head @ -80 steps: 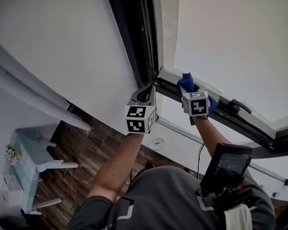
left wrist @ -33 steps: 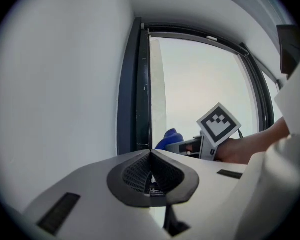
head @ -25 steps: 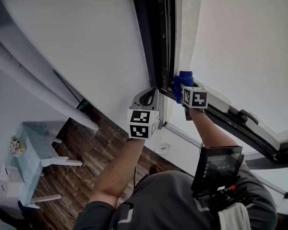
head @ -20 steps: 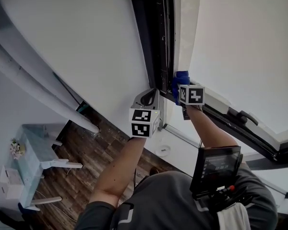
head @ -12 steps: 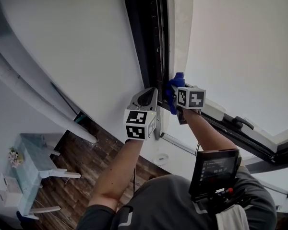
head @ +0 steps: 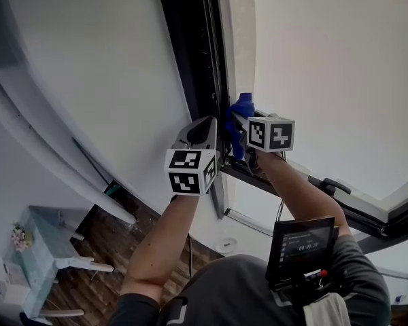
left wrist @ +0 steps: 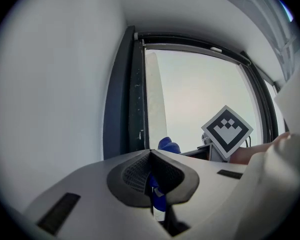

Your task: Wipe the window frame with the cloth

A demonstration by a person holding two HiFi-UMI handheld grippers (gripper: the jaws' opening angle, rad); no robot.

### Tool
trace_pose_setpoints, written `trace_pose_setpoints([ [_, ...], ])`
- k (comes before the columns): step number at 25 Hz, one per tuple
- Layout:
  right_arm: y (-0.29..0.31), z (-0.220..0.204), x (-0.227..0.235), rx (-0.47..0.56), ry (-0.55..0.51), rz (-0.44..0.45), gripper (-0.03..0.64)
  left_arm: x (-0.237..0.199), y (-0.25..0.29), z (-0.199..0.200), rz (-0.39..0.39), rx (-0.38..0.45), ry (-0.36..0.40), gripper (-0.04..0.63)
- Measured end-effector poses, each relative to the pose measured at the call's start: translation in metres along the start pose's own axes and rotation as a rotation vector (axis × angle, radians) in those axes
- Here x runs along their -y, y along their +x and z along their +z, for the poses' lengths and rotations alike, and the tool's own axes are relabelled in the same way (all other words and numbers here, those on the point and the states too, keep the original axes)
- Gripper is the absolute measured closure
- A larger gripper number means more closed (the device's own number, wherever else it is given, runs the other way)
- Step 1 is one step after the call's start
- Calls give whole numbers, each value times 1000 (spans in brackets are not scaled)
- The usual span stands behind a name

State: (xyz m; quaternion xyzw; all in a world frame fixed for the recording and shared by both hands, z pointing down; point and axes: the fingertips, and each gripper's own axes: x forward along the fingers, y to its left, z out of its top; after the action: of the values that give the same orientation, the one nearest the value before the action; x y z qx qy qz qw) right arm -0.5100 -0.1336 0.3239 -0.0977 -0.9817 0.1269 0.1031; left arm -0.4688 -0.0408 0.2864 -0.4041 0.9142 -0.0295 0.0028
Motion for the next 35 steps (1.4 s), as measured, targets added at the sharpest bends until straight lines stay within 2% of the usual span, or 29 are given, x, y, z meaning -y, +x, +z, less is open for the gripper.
trace_pose_setpoints([
  [6, -10, 49, -19, 75, -5, 49, 443, -2, -1, 64, -25, 62, 74, 588],
  [11, -19, 91, -35, 124, -27, 99, 443, 0, -5, 115, -64, 125, 75, 588],
  [14, -24, 116, -41, 165, -51, 112, 443, -5, -5, 136, -64, 144, 126, 588],
  [18, -31, 154, -47, 225, -66, 130, 443, -10, -4, 162, -57, 173, 139, 588],
  [23, -41, 180, -60, 266, -68, 145, 443, -8, -13, 187, -109, 208, 81, 588],
  [27, -41, 207, -66, 289, -80, 146, 443, -13, -10, 210, -97, 222, 114, 588],
  [35, -58, 279, -86, 416, -125, 155, 443, -20, -15, 271, -99, 298, 175, 588],
])
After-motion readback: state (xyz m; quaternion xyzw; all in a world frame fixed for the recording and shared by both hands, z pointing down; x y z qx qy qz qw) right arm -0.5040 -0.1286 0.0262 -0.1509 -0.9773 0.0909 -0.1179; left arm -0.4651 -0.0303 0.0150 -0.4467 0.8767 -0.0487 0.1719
